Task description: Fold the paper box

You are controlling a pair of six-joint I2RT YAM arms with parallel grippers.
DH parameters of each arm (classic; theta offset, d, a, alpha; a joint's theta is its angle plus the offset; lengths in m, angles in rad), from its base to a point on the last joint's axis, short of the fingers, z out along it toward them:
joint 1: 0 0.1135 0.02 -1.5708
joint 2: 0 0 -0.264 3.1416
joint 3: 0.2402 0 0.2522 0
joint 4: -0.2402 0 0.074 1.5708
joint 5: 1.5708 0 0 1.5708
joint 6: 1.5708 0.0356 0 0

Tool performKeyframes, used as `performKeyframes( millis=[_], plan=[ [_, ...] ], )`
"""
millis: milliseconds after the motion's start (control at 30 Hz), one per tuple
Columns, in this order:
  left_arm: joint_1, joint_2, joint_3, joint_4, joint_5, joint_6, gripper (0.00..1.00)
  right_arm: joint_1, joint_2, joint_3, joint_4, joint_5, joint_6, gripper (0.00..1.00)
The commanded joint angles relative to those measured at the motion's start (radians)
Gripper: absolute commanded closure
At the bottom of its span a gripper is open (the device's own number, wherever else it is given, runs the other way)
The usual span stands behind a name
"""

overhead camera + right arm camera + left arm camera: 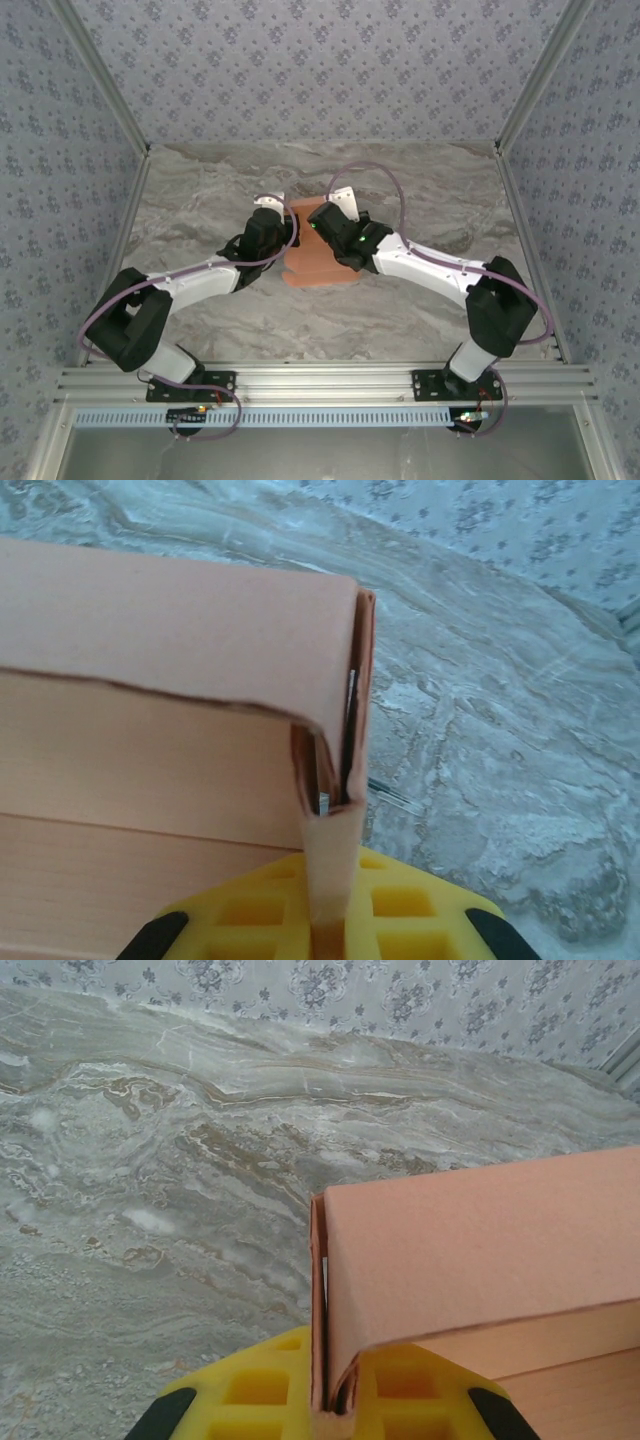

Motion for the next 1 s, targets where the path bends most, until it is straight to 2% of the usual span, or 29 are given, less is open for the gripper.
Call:
performKeyframes(
  millis=[0,233,467,600,833,967],
  plan=[
    [-0.011,-0.018,0.012,-0.009,0.018,0.013,0.97,0.016,0.016,0.049,-0.113,0.154,0.104,0.89],
    [-0.012,-0.015,0.006,-0.005,0.012,-0.012,0.97,0.028,0.062,0.082,-0.235,0.218,0.216,0.89],
    [-0.014,0.008,0.006,0.003,0.009,-0.02,0.97,0.026,0.037,0.054,-0.144,0.122,0.181,0.87],
    [-0.011,0.013,0.008,-0.003,-0.014,-0.005,0.97,0.029,-0.021,0.006,-0.035,0.031,0.131,0.75],
    [-0.004,0.029,0.019,-0.02,-0.043,0.019,0.97,0.036,-0.105,-0.042,0.062,-0.15,0.081,0.47],
    [-0.003,0.046,0.023,-0.021,-0.062,0.039,0.97,0.045,-0.151,-0.087,0.076,-0.206,0.059,0.39]
  ],
)
